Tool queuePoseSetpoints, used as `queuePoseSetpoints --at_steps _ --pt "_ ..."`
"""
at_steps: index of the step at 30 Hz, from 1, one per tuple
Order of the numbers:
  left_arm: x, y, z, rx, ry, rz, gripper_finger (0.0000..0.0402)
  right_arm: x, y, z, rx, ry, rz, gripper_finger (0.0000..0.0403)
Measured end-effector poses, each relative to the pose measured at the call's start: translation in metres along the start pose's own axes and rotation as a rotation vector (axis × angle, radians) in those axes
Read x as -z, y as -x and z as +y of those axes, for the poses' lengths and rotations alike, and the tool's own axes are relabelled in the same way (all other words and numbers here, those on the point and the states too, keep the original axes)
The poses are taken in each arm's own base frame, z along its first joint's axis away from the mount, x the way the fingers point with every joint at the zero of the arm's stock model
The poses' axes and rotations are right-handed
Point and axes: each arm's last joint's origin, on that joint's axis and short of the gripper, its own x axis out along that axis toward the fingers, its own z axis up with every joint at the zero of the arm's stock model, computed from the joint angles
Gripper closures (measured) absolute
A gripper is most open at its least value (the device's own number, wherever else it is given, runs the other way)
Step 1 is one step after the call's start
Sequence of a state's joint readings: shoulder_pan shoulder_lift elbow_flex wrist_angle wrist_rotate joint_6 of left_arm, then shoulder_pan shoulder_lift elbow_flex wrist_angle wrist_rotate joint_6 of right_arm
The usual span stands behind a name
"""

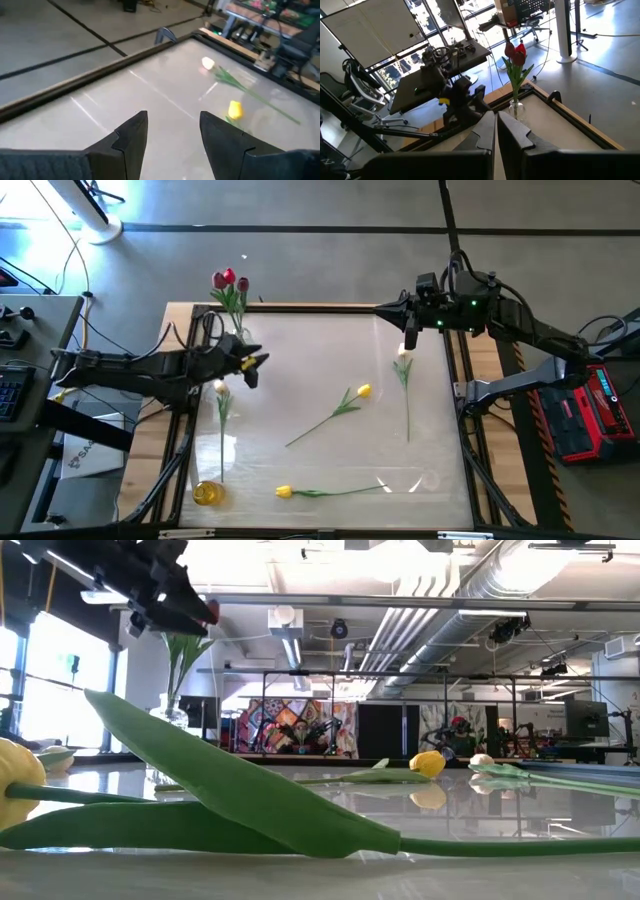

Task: Sort flowers into vase by color
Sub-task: Put the right white flower into the yellow vase

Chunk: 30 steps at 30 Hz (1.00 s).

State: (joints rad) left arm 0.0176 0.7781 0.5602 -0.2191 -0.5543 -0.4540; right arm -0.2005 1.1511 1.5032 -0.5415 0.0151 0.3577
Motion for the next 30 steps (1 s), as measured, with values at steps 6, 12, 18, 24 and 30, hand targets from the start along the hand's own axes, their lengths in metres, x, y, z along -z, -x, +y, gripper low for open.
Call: queuePoseSetpoints --at_steps 6,12,18,24,30 --pt "0.013 0.004 -0.006 0.021 0.008 0.089 0.0232 0.000 0.000 0.000 0.000 0.000 0.000 0.0394" --pt "0.027 0.008 -0.003 0.010 -0.003 0.230 0.0232 0.000 0.000 0.000 0.000 0.000 0.000 0.0394" --pt "0.034 0.009 0.000 0.022 0.037 0.333 0.0232 0.000 0.000 0.000 0.000 0.000 0.000 0.0394" --pt "0.044 0.006 0.000 0.012 0.115 0.467 0.0232 0.001 0.000 0.000 -0.004 0.022 0.014 0.0394" --pt "0.054 0.000 -0.004 0.009 0.157 0.592 0.0232 0.001 0.000 0.000 -0.003 0.019 0.014 0.0394"
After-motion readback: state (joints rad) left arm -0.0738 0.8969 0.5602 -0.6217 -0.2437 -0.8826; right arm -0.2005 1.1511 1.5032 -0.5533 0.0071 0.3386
